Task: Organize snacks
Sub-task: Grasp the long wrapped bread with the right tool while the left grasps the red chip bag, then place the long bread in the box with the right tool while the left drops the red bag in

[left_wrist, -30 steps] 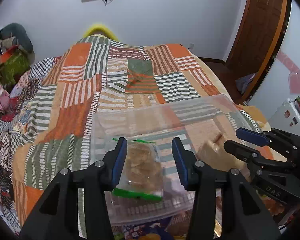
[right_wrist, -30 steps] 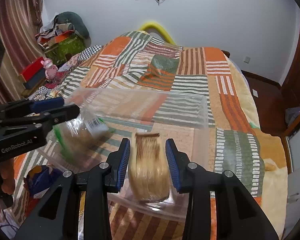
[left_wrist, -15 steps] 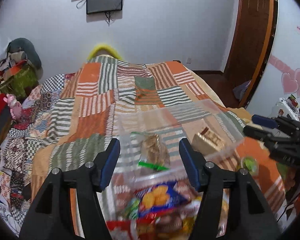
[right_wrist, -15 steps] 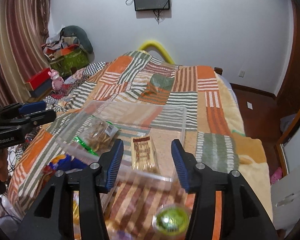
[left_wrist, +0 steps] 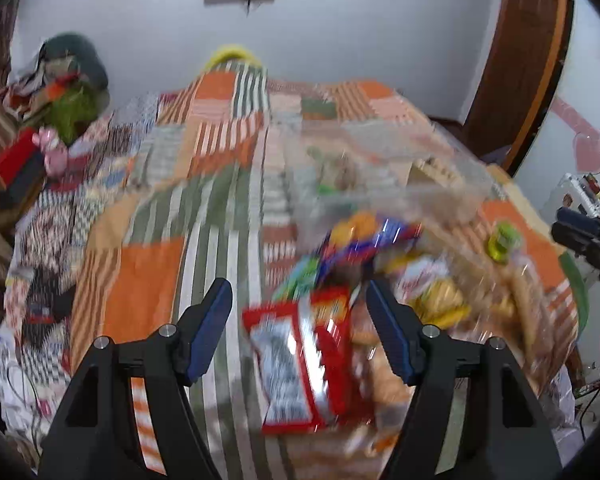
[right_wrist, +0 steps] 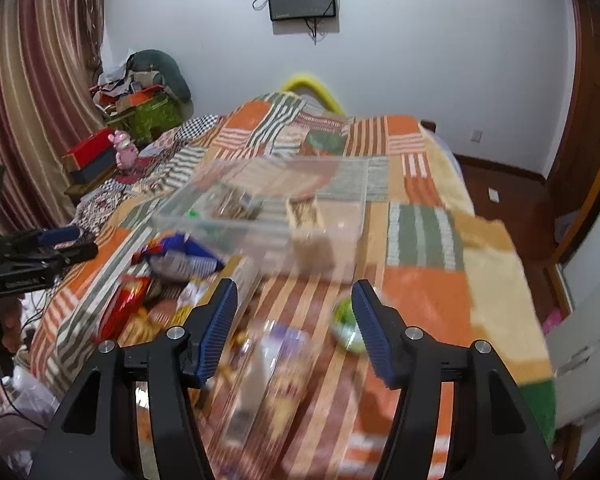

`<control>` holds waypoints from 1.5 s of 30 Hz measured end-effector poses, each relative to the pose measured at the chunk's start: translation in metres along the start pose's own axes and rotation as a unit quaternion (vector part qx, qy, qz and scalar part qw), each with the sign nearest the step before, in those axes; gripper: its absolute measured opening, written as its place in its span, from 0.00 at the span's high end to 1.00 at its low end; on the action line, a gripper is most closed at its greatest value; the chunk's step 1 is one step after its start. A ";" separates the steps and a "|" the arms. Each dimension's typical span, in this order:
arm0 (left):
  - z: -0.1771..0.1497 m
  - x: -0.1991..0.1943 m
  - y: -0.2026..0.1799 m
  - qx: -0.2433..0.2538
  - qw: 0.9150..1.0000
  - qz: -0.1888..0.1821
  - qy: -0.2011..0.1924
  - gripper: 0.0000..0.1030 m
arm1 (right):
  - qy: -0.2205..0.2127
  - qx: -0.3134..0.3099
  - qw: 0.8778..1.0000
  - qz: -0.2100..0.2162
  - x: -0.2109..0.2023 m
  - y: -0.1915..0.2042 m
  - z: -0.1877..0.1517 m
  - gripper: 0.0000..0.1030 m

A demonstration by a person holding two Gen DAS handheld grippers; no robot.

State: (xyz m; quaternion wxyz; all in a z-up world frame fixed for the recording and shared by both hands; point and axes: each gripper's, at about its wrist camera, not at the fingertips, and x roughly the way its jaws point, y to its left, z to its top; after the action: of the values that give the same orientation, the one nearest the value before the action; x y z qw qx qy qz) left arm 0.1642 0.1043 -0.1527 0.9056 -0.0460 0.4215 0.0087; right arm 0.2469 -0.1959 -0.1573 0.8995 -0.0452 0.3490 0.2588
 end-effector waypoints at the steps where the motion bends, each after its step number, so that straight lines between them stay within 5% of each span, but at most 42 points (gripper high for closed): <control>1: -0.008 0.002 0.003 -0.004 1.000 -0.001 0.010 0.33 | 0.002 0.002 1.000 0.000 -0.002 0.001 -0.005 0.45; 10: -0.055 0.020 0.006 -0.035 0.998 -0.016 0.050 0.29 | 0.043 0.027 0.999 0.005 0.003 0.011 -0.042 0.44; 20: -0.064 0.053 0.000 -0.045 0.996 -0.015 0.082 0.27 | 0.082 0.038 0.996 0.003 0.020 0.016 -0.063 0.43; 25: -0.063 0.064 0.004 -0.062 0.995 -0.017 0.076 0.20 | 0.089 0.037 0.995 -0.001 0.025 0.018 -0.066 0.44; 28: -0.063 0.068 0.007 -0.070 0.994 -0.024 0.076 0.20 | 0.087 0.041 0.995 0.002 0.024 0.017 -0.066 0.54; 35: -0.064 0.069 0.014 -0.077 0.994 -0.036 0.072 0.35 | 0.075 0.050 0.996 -0.001 0.017 0.012 -0.066 0.58; 45: -0.052 0.040 0.016 -0.069 0.997 -0.019 0.036 0.36 | 0.045 0.053 0.998 -0.007 0.003 0.002 -0.050 0.58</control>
State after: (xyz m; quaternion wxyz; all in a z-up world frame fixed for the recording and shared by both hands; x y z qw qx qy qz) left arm 0.1496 0.1141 -0.2181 0.8846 -0.1170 0.4511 0.0192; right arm 0.2175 -0.2062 -0.1970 0.8858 -0.0113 0.4019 0.2316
